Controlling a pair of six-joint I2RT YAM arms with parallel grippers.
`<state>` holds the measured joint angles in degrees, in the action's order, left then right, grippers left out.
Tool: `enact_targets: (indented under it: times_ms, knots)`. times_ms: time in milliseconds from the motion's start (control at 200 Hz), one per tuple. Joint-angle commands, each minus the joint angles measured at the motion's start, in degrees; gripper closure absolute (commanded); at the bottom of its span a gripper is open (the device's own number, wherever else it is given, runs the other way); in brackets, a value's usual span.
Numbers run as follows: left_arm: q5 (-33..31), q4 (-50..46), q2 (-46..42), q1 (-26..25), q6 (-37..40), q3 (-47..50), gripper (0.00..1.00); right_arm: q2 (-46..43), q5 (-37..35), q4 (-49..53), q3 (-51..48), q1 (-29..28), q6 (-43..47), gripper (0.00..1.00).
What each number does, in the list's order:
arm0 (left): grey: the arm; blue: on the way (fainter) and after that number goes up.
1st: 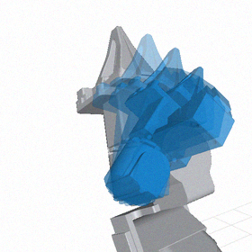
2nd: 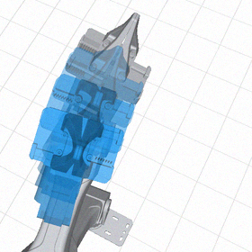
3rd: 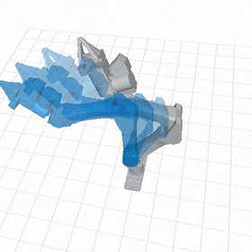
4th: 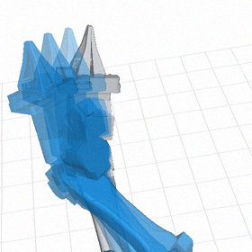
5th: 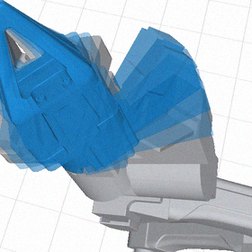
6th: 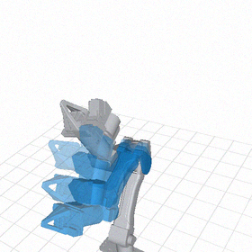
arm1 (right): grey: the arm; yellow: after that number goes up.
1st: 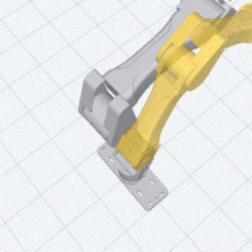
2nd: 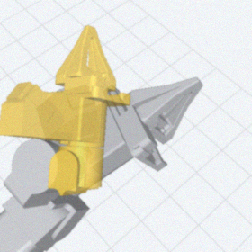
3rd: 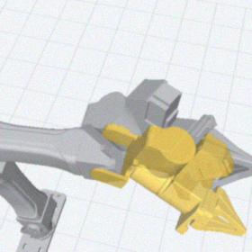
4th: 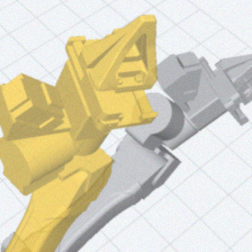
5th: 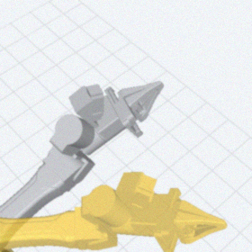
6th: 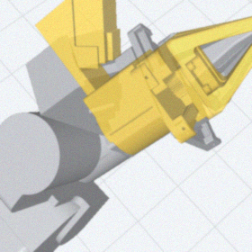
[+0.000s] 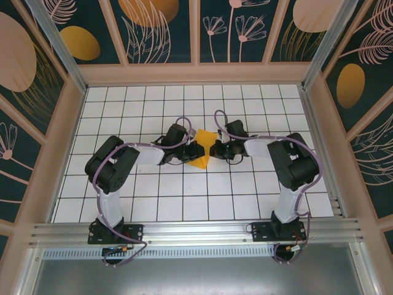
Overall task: Fold a paper plane with a square sheet of paper (pick it up from the middle)
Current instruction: Fold the triangle a second time at the center of the table.
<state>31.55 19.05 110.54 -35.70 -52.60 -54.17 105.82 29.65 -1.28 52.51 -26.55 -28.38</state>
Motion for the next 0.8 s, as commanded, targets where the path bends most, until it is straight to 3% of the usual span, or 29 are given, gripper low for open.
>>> enact_targets:
  times_ms: [0, 796]
  knots:
    - [1.3, -0.8, 1.4, -0.4, 1.3, -1.2, 0.85, 1.1, -1.0, 1.0, 1.7, 0.5, 1.1, 0.98]
    - [0.6, -2.0, 2.8, -0.6, 1.2, -1.1, 0.85, 1.8, -1.3, 1.0, 2.1, 1.0, 0.8, 0.99]
